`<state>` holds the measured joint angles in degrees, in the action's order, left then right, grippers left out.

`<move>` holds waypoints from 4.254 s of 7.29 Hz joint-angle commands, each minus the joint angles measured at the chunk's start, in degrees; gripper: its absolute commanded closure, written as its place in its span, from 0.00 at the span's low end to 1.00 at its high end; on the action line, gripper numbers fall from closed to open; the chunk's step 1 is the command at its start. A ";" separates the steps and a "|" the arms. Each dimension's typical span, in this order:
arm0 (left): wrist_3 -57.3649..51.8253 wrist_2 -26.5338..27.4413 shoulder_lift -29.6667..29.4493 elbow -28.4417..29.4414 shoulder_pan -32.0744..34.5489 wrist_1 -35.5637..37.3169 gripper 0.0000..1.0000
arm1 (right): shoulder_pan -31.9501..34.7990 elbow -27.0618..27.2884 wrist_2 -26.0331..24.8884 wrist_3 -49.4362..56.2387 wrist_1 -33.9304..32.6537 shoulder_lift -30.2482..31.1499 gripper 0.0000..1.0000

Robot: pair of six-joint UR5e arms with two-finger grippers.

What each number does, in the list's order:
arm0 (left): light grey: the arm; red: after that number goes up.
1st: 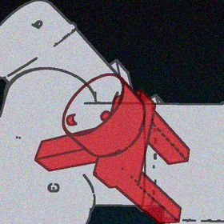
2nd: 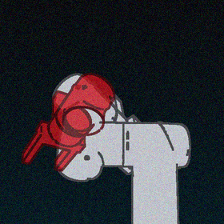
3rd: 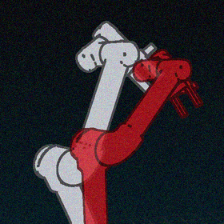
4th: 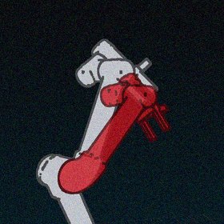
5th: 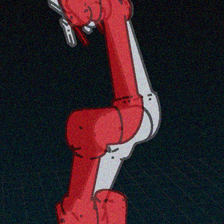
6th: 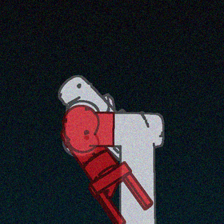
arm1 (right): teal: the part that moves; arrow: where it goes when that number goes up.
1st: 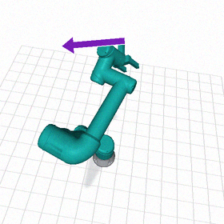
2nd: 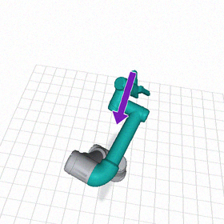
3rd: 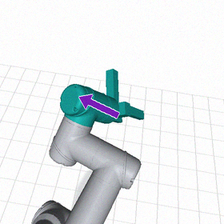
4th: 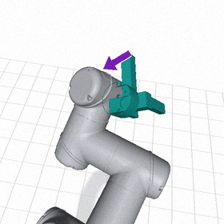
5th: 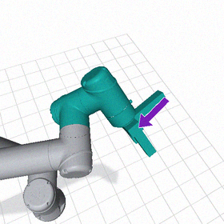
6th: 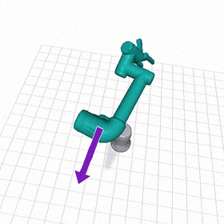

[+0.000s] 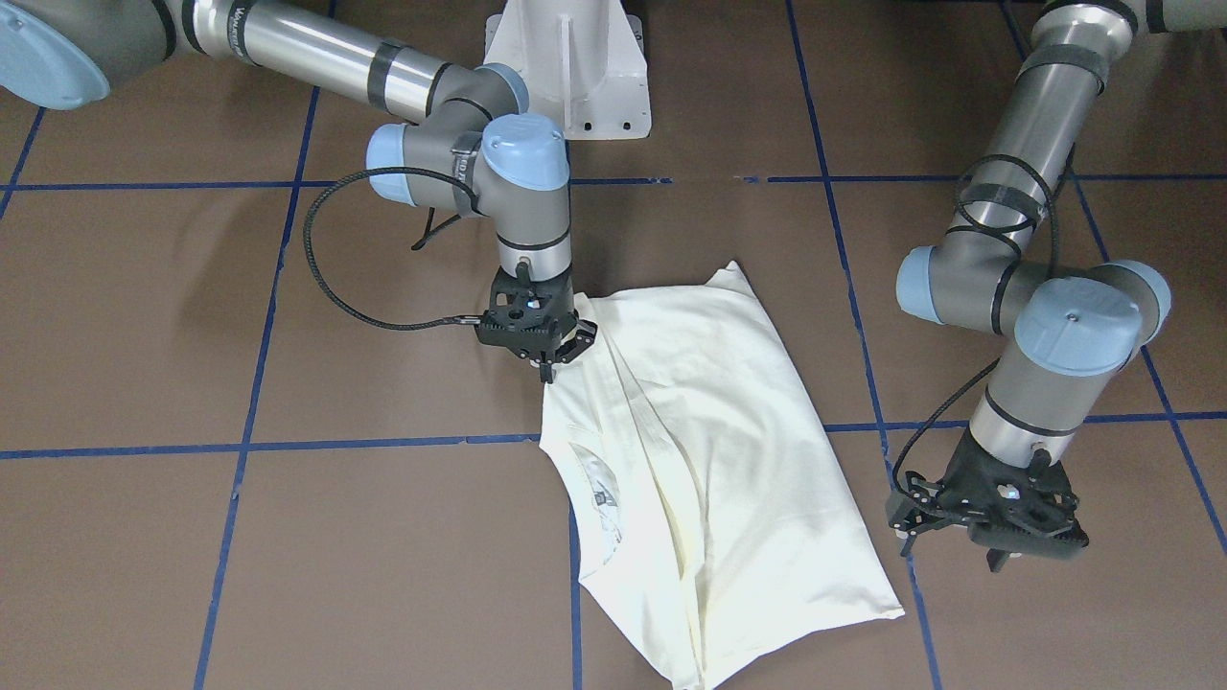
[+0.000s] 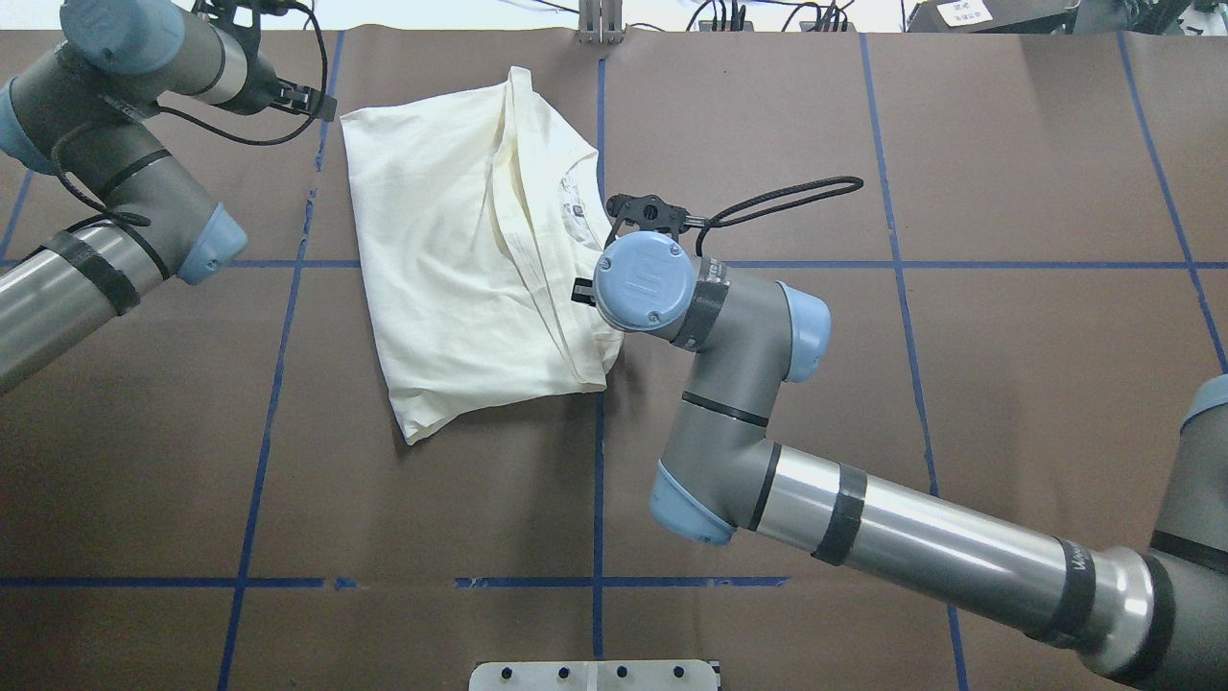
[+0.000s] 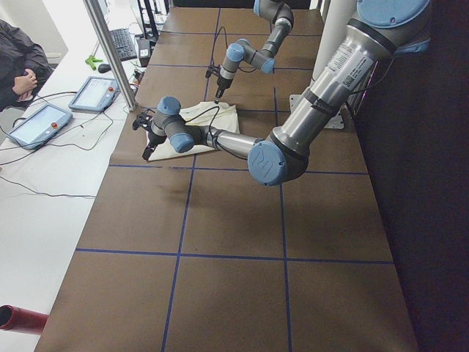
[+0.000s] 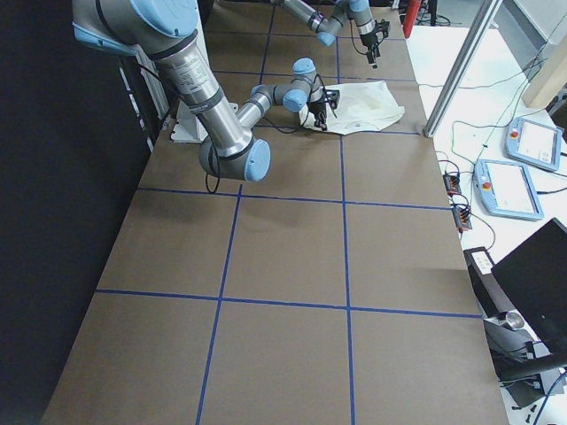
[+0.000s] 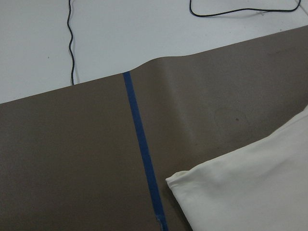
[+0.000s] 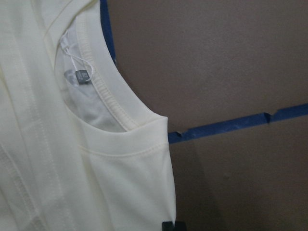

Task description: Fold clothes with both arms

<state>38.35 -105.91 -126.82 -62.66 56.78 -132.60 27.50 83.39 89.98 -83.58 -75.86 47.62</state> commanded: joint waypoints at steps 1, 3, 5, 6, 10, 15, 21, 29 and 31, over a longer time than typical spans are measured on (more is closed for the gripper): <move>-0.03 0.00 0.00 0.00 0.00 -0.03 0.00 | -5.22 16.12 -3.47 -1.32 -0.16 12.96 1.00; 0.05 0.00 -0.09 -0.26 0.00 -0.03 0.00 | -12.35 22.59 -9.89 -4.39 -0.25 18.88 1.00; 0.06 0.00 0.52 -1.14 -0.09 0.06 0.00 | -13.96 23.22 -11.42 -3.09 -0.25 19.53 0.01; 0.06 0.00 0.61 -1.32 -0.09 0.06 0.00 | -13.35 23.14 -10.80 2.75 -0.25 18.74 0.00; 0.14 0.00 0.88 -1.32 -0.18 0.06 0.00 | -14.82 22.61 -6.40 17.56 -0.42 15.31 0.00; 0.14 0.00 0.79 -1.32 -0.18 0.06 0.00 | -18.27 23.31 -9.21 20.39 -2.89 15.57 0.40; 0.14 0.00 1.05 -1.32 -0.26 0.06 0.00 | -19.06 23.75 -10.09 20.39 -2.71 15.22 0.84; 0.14 0.00 1.05 -1.32 -0.26 0.06 0.00 | -20.46 31.13 -14.57 12.10 -2.45 26.36 1.00; 0.14 0.00 1.14 -1.32 -0.26 0.06 0.00 | -23.62 31.13 -17.56 5.99 -2.45 27.35 0.85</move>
<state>38.49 -105.91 -125.75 -63.98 56.51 -132.54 5.50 114.37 73.69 -74.04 -78.34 74.18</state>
